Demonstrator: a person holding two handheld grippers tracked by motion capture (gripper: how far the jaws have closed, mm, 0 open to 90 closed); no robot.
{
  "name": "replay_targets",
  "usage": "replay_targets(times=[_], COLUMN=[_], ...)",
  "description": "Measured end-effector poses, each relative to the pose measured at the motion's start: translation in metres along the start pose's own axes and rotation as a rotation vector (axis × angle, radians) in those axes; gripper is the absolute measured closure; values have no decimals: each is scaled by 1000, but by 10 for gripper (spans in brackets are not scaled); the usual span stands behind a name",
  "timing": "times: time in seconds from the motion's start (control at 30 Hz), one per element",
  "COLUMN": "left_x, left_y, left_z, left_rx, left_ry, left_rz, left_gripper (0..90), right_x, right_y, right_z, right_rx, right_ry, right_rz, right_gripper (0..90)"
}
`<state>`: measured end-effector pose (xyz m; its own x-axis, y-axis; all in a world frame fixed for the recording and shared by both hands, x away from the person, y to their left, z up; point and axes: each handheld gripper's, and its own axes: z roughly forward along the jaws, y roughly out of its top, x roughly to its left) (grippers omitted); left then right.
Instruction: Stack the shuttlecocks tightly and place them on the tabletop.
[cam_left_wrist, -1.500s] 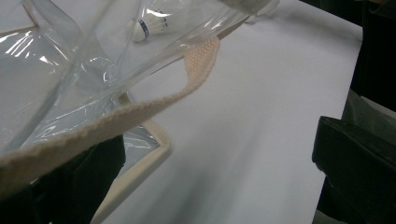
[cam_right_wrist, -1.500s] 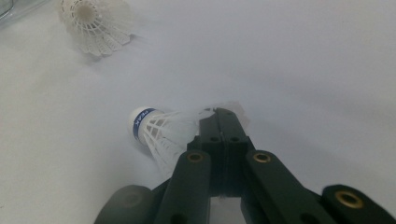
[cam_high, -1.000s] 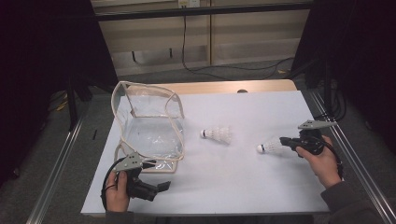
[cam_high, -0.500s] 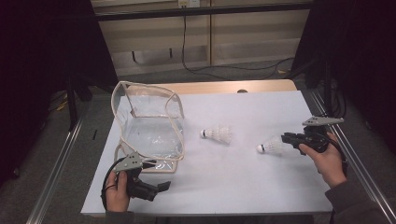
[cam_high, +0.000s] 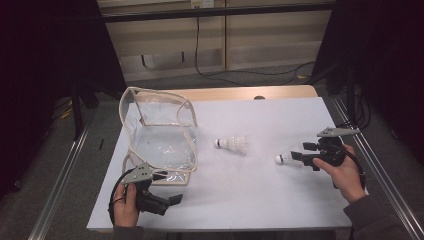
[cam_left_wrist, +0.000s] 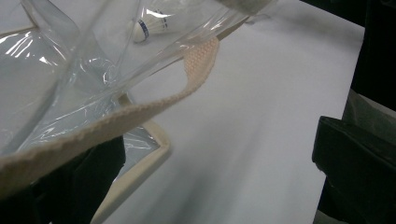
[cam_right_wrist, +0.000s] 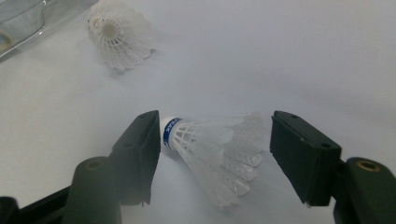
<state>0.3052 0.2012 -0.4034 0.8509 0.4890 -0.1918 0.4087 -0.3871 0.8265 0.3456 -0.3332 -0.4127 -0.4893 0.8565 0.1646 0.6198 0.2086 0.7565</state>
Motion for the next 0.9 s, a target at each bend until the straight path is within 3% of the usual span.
replay_targets(times=[0.53,0.9], left_x=[0,0], left_y=[0,0], left_z=[0,0], left_rx=[1,2], left_ry=[0,2], left_rz=[-4,0], left_gripper=[28,29], right_x=[9,13], right_y=[-10,-16], right_z=[16,25], right_rx=[44,88], right_ry=[24,55], right_rz=[-6,-31], right_gripper=[357,615])
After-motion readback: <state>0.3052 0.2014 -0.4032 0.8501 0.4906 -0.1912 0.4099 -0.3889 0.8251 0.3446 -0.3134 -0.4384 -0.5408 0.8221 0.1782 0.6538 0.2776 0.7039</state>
